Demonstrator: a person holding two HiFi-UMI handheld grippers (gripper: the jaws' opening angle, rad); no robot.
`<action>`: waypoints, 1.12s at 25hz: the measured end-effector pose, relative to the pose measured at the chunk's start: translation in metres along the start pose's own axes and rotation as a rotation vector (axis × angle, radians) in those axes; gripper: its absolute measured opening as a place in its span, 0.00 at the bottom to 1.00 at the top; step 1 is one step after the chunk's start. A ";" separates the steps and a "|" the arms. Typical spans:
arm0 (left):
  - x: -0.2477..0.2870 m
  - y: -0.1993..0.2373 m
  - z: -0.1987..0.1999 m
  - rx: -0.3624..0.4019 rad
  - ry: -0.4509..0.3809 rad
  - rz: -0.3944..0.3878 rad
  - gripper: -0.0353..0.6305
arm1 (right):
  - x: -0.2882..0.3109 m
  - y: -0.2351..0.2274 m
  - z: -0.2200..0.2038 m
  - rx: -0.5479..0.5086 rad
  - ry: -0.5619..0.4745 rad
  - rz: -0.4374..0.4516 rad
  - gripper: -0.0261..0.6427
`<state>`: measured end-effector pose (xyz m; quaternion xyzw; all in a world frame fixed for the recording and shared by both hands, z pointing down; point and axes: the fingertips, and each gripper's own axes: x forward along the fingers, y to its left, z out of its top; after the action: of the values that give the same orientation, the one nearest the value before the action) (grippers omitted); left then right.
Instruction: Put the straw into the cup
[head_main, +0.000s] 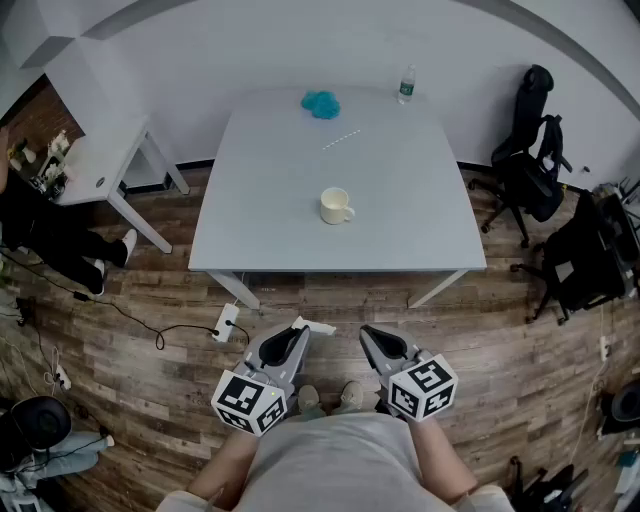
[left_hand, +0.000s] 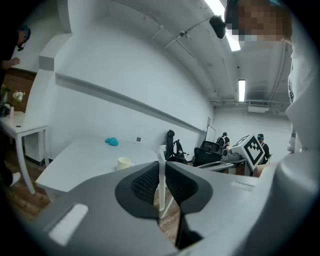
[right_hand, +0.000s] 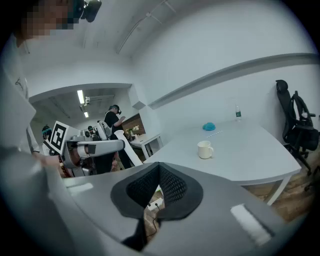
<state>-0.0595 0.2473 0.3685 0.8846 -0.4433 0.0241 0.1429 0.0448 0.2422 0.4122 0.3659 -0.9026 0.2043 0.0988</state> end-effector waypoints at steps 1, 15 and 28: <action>-0.001 0.000 0.000 0.000 0.001 -0.001 0.14 | 0.000 0.001 -0.001 0.001 0.000 -0.001 0.05; -0.012 0.013 0.003 0.002 -0.003 -0.010 0.14 | 0.012 0.008 -0.002 0.055 -0.005 -0.024 0.05; -0.038 0.049 0.012 0.002 -0.018 -0.040 0.14 | 0.043 0.034 0.010 0.041 -0.024 -0.051 0.05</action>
<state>-0.1220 0.2461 0.3618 0.8936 -0.4266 0.0137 0.1387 -0.0095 0.2334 0.4074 0.3933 -0.8896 0.2160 0.0857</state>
